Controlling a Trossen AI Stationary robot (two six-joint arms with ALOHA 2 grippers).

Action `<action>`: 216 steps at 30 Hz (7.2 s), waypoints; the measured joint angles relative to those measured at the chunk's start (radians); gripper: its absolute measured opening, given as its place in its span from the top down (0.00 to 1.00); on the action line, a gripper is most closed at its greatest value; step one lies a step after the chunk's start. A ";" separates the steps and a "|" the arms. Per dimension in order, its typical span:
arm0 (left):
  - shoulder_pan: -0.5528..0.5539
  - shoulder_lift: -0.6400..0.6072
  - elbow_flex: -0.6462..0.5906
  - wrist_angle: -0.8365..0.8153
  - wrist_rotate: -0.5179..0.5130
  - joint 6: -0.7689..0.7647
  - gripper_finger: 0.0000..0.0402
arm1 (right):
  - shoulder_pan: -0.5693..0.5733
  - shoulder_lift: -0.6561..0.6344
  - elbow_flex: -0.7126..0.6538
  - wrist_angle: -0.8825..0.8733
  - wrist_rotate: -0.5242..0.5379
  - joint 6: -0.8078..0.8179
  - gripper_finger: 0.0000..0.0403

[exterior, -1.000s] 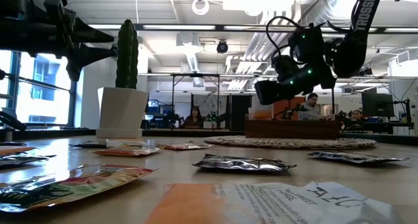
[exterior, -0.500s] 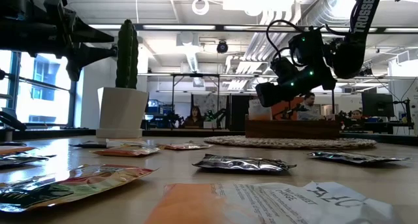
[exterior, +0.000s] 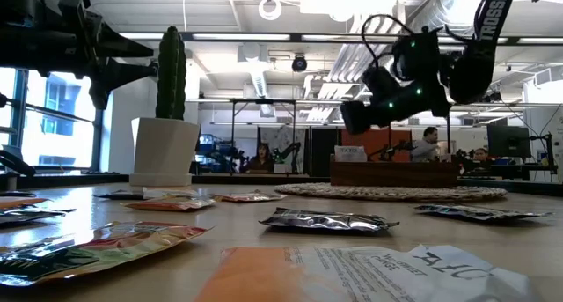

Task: Pick & Place Tea
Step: Put the orange tea bag into the left section of the wooden organizer

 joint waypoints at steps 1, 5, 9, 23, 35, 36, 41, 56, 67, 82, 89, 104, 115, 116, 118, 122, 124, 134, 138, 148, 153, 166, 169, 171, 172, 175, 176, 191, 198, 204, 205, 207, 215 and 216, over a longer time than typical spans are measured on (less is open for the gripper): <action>0.000 0.000 0.000 -0.003 0.009 -0.003 0.58 | 0.022 -0.013 0.000 0.009 -0.001 -0.023 0.75; 0.000 0.009 0.000 -0.002 0.098 -0.002 0.58 | 0.127 -0.075 0.016 0.010 -0.034 -0.105 0.76; 0.000 0.055 0.000 0.022 0.189 -0.001 0.58 | 0.226 -0.131 0.064 -0.004 -0.198 -0.123 0.76; 0.000 0.509 0.072 0.292 0.350 0.056 0.58 | 0.391 -0.151 0.290 -0.571 -0.321 -0.103 0.77; 0.000 0.883 0.525 -0.341 0.395 0.005 0.58 | 0.394 -0.151 0.292 -0.611 -0.326 -0.110 0.77; 0.000 0.906 0.569 -0.437 0.408 -0.046 0.58 | 0.394 -0.151 0.292 -0.617 -0.326 -0.110 0.77; -0.011 0.990 0.738 -0.852 0.584 -0.343 0.58 | 0.394 -0.151 0.292 -0.631 -0.326 -0.110 0.77; -0.607 1.175 0.708 -0.923 0.331 -1.280 0.58 | 0.394 -0.151 0.292 -0.642 -0.326 -0.110 0.77; -0.754 1.402 0.706 -0.867 0.288 -1.518 0.58 | 0.394 -0.151 0.292 -0.641 -0.327 -0.106 0.77; -0.753 1.471 0.708 -0.862 0.315 -1.498 0.96 | 0.394 -0.151 0.292 -0.640 -0.327 -0.103 0.77; -0.716 1.429 0.732 -0.932 0.309 -1.438 0.98 | 0.394 -0.151 0.292 -0.639 -0.327 -0.103 0.77; -0.426 1.406 0.969 -1.043 -0.178 -0.481 1.00 | 0.349 -0.150 0.292 -0.614 -0.588 0.365 0.77; -0.254 1.408 1.141 -0.856 -0.360 0.145 1.00 | 0.328 -0.150 0.292 -0.599 -0.581 0.481 0.77; -0.239 1.408 1.147 -0.848 -0.352 0.170 1.00 | 0.328 -0.150 0.292 -0.592 -0.593 0.493 0.77; -0.214 1.415 1.148 -0.832 -0.342 0.214 1.00 | 0.329 -0.150 0.292 -0.576 -0.606 0.500 0.77; -0.174 1.462 1.146 -0.817 -0.340 0.281 1.00 | 0.329 -0.150 0.292 -0.520 -0.599 0.480 0.77; -0.158 1.475 1.150 -0.791 -0.341 0.312 1.00 | 0.328 -0.150 0.292 -0.507 -0.591 0.479 0.77; -0.135 1.523 1.149 -0.680 -0.352 0.391 1.00 | 0.326 -0.095 0.309 -0.519 -0.568 0.458 0.77; -0.135 1.523 1.149 -0.678 -0.379 0.395 1.00 | 0.333 -0.093 0.330 -0.526 -0.594 0.449 0.77; -0.137 1.524 1.149 -0.624 -0.375 0.416 1.00 | 0.348 -0.092 0.336 -0.556 -0.536 0.416 0.77; -0.137 1.523 1.149 -0.616 -0.373 0.425 1.00 | 0.348 -0.092 0.336 -0.568 -0.520 0.401 0.82; -0.137 1.523 1.147 -0.612 -0.374 0.428 0.99 | 0.347 -0.092 0.337 -0.599 -0.522 0.355 0.99; -0.137 1.523 1.147 -0.607 -0.376 0.427 0.95 | 0.347 -0.092 0.337 -0.644 -0.504 0.357 0.99; -0.137 1.523 1.147 -0.604 -0.382 0.424 0.89 | 0.348 -0.091 0.336 -0.672 -0.492 0.354 0.99; -0.137 1.523 1.147 -0.605 -0.383 0.422 0.86 | 0.347 -0.091 0.336 -0.677 -0.488 0.342 0.99; -0.137 1.523 1.147 -0.603 -0.384 0.412 0.75 | 0.348 -0.091 0.336 -0.672 -0.471 0.311 0.99; -0.137 1.523 1.147 -0.604 -0.384 0.404 0.71 | 0.348 -0.091 0.336 -0.672 -0.457 0.297 0.99; -0.137 1.523 1.147 -0.613 -0.335 0.278 0.57 | 0.044 -0.211 0.332 -0.886 -0.196 0.232 1.00; -0.137 1.523 1.148 -0.612 -0.335 0.278 0.57 | -0.006 -0.145 0.332 -0.908 -0.147 0.234 1.00; -0.137 1.523 1.148 -0.612 -0.334 0.282 0.57 | -0.009 -0.134 0.332 -0.897 -0.046 0.233 1.00; -0.137 1.523 1.148 -0.611 -0.334 0.286 0.57 | -0.013 -0.134 0.332 -0.892 -0.041 0.233 1.00; -0.137 1.523 1.148 -0.606 -0.333 0.289 0.57 | -0.024 -0.134 0.332 -0.881 -0.079 0.233 1.00; -0.137 1.523 1.148 -0.601 -0.331 0.285 0.57 | -0.075 -0.071 0.332 -0.871 -0.191 0.265 1.00; -0.137 1.523 1.148 -0.597 -0.329 0.285 0.57 | -0.078 -0.058 0.332 -0.862 -0.184 0.260 1.00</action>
